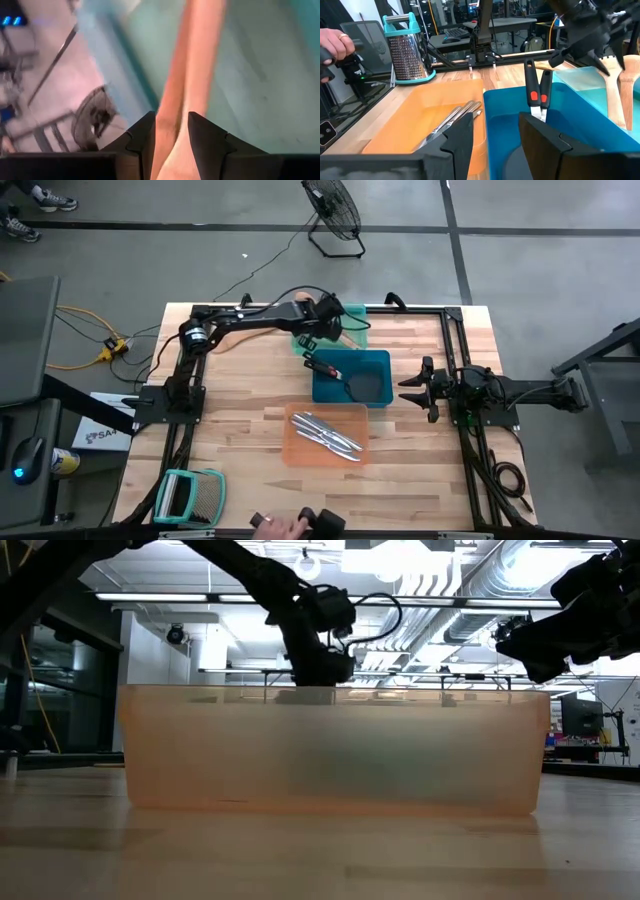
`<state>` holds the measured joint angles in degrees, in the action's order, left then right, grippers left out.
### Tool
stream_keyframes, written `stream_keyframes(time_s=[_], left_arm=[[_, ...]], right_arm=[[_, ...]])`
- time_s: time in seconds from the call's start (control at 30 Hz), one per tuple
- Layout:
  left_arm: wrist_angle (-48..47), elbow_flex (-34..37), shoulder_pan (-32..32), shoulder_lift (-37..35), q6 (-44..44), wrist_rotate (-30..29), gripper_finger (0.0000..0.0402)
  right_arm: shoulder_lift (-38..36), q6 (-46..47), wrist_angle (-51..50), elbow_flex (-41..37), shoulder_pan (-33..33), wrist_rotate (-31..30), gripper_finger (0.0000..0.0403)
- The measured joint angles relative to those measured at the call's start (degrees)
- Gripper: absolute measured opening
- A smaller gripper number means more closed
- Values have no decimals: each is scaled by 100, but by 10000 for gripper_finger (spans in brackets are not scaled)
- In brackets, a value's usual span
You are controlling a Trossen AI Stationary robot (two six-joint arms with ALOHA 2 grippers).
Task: Pick & Place Kitchen Items
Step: Put the wooden serving spoon into the green bin
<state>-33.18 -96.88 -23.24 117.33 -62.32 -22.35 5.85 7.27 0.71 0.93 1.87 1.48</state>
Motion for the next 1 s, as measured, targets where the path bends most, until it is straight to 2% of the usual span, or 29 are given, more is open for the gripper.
stream_keyframes(time_s=[0.13,0.3,0.63,0.83,1.0], left_arm=[[-91,-2,-9,-214,875,-296,111],[-766,-2,-169,-518,2164,-337,111],[-2430,-2,-657,-1002,4658,443,111],[-3180,12,-884,-1064,5272,1005,117],[-3156,584,-1070,-1318,5570,1134,165]], right_arm=[[1,1,-1,0,0,1,149],[0,0,-1,0,0,0,149],[0,0,0,0,1,2,149],[0,0,0,0,1,2,149],[0,0,2,0,0,2,149]])
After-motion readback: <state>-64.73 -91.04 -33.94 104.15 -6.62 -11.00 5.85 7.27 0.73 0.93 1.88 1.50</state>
